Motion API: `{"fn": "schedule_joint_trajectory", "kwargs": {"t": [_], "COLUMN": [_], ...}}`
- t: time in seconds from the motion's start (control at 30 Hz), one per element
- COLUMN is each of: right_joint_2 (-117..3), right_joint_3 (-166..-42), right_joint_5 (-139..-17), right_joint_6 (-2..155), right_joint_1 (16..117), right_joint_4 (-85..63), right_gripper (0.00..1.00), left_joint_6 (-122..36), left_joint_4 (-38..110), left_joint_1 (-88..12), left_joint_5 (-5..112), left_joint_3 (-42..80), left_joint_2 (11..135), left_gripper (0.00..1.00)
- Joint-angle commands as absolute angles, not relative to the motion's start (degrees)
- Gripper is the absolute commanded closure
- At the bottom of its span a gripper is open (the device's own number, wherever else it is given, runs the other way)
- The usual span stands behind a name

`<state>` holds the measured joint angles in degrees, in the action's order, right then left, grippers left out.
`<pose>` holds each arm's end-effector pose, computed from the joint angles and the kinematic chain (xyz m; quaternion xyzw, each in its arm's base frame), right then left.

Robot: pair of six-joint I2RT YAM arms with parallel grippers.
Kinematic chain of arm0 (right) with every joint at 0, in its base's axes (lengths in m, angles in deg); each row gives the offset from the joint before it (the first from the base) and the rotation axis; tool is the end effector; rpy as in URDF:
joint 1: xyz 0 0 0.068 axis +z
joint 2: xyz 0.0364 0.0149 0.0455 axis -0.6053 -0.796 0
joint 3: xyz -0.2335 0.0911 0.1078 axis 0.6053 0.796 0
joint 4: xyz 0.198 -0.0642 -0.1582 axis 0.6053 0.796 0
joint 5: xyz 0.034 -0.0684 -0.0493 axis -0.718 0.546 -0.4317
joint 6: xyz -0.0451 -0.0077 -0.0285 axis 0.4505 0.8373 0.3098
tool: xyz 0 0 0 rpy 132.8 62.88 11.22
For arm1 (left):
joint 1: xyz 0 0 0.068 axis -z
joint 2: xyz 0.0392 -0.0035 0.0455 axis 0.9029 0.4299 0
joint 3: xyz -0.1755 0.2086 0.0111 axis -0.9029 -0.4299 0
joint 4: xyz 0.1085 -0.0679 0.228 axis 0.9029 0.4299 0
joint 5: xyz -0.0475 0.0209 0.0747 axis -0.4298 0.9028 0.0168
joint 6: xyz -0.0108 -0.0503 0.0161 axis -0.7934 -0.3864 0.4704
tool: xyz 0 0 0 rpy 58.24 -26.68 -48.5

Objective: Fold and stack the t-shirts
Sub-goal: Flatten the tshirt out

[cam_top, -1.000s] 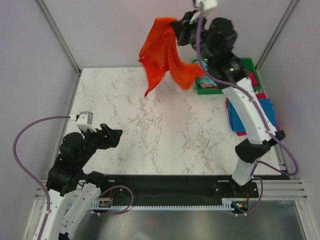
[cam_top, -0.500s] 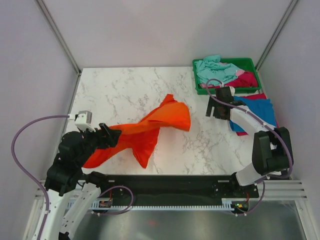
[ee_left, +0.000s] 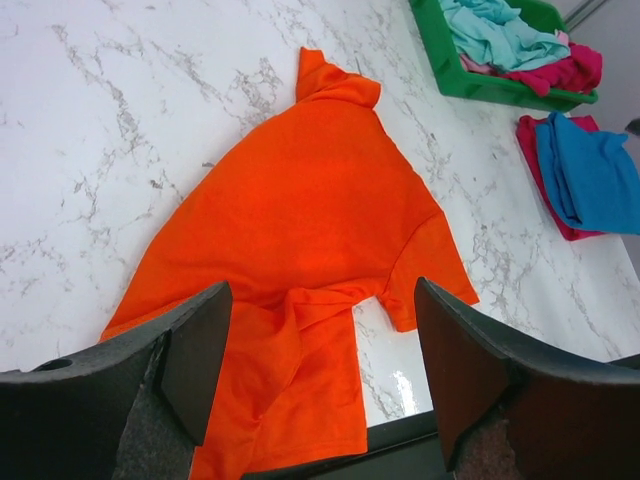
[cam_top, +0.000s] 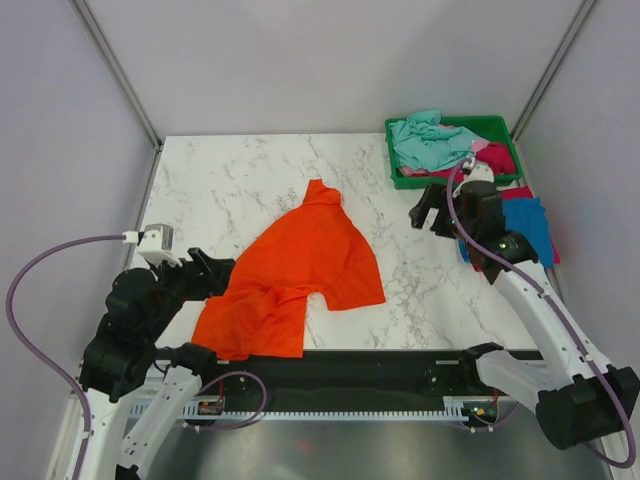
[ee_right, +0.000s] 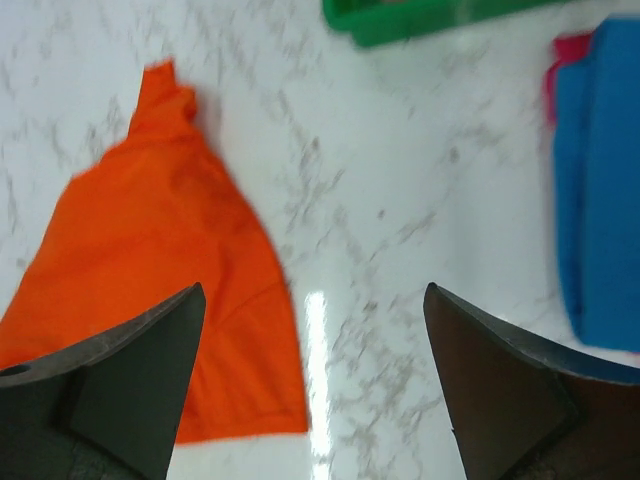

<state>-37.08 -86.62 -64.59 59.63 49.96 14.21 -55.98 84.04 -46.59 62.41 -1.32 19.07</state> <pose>0.2311 0.0487 0.3384 0.1078 0.8547 0.1213 0.4932 0.0578 -0.0184 0.3572 -0.0466 0.7940 -0.2154 0.5665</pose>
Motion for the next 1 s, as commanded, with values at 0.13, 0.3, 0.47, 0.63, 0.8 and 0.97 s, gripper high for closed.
{"fn": "schedule_joint_trajectory", "kwargs": {"t": [0.13,0.3,0.47,0.63,0.8,0.97], "right_joint_2": [-35.6,-38.6,-45.7,-53.6,-57.4,-60.4], "right_joint_3": [-66.9,-61.1,-60.9,-62.1,-63.3,-64.2], "right_joint_5": [-74.3,-74.2,-73.1,-73.9,-72.7,-72.2], "right_joint_6": [47.8,43.6,43.3,44.1,45.8,46.4], "right_joint_1": [65.9,72.3,76.5,78.0,78.0,78.1], "right_joint_4": [13.4,8.2,3.9,-0.4,-2.0,-3.8], "right_gripper": [0.07,0.12,0.12,0.15,0.29,0.68], "left_joint_6": [-58.0,-61.2,-71.1,-79.2,-83.3,-84.2], "left_joint_4": [88.2,94.2,100.3,101.5,101.3,101.2], "left_joint_1": [-47.0,-44.2,-25.8,-18.4,-13.9,-13.7], "left_joint_5": [58.5,58.8,72.7,76.6,78.7,80.1], "left_joint_3": [0.0,-0.4,-2.0,-3.5,-4.1,-4.4], "left_joint_2": [29.8,42.1,47.8,54.1,59.1,57.8], "left_gripper": [0.28,0.35,0.36,0.34,0.34,0.34]}}
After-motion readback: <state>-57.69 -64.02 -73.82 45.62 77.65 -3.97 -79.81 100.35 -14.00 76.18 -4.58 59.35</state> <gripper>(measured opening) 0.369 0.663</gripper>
